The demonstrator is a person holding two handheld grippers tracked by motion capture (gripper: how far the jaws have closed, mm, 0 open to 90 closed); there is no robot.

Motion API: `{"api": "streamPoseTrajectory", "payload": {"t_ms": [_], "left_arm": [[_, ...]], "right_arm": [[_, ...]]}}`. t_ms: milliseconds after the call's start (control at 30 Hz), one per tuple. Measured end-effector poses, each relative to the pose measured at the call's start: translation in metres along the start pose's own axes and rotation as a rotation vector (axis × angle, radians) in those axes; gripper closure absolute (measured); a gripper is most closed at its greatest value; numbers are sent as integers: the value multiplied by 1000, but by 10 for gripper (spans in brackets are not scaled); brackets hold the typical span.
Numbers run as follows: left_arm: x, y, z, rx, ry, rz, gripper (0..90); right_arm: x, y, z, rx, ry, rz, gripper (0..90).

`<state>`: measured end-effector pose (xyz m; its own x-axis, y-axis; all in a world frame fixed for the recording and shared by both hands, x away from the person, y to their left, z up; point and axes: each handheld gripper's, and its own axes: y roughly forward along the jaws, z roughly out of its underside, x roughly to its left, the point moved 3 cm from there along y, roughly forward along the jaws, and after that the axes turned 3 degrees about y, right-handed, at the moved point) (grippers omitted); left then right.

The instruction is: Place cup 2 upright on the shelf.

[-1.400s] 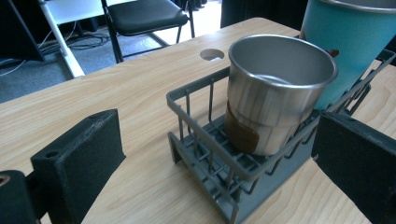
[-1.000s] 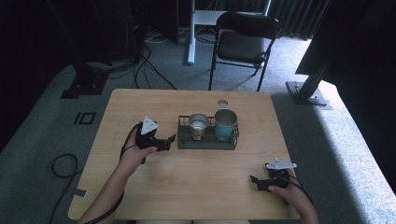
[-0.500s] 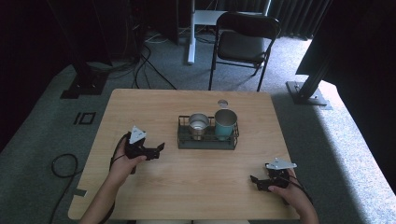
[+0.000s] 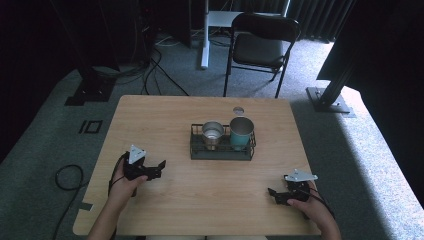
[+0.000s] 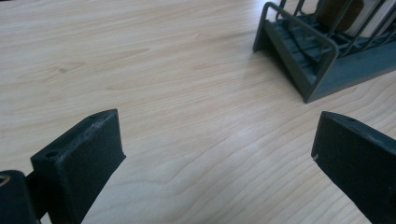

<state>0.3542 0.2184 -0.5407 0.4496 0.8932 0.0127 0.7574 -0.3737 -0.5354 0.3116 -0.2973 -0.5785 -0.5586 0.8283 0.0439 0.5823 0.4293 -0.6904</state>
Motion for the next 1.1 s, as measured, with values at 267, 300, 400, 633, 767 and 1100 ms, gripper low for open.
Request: {"api": "streamPoseTrajectory", "payload": {"t_ms": [267, 300, 400, 633, 767, 1100], "left_arm": [[9, -7, 14, 26, -40, -64, 27], [9, -7, 14, 25, -48, -67, 27], [12, -10, 18, 34, -72, -84, 27], [17, -12, 27, 81, -92, -138, 27], [21, -15, 30, 92, -114, -161, 27], [33, -23, 41, 146, -148, -242, 27]], "right_arm": [[0, 0, 0, -1, 1, 0, 111], [0, 0, 0, 0, 2, 0, 111], [0, 0, 0, 0, 2, 0, 110], [0, 0, 0, 0, 1, 0, 110], [0, 0, 0, 0, 1, 0, 111], [0, 0, 0, 0, 1, 0, 111]]}}
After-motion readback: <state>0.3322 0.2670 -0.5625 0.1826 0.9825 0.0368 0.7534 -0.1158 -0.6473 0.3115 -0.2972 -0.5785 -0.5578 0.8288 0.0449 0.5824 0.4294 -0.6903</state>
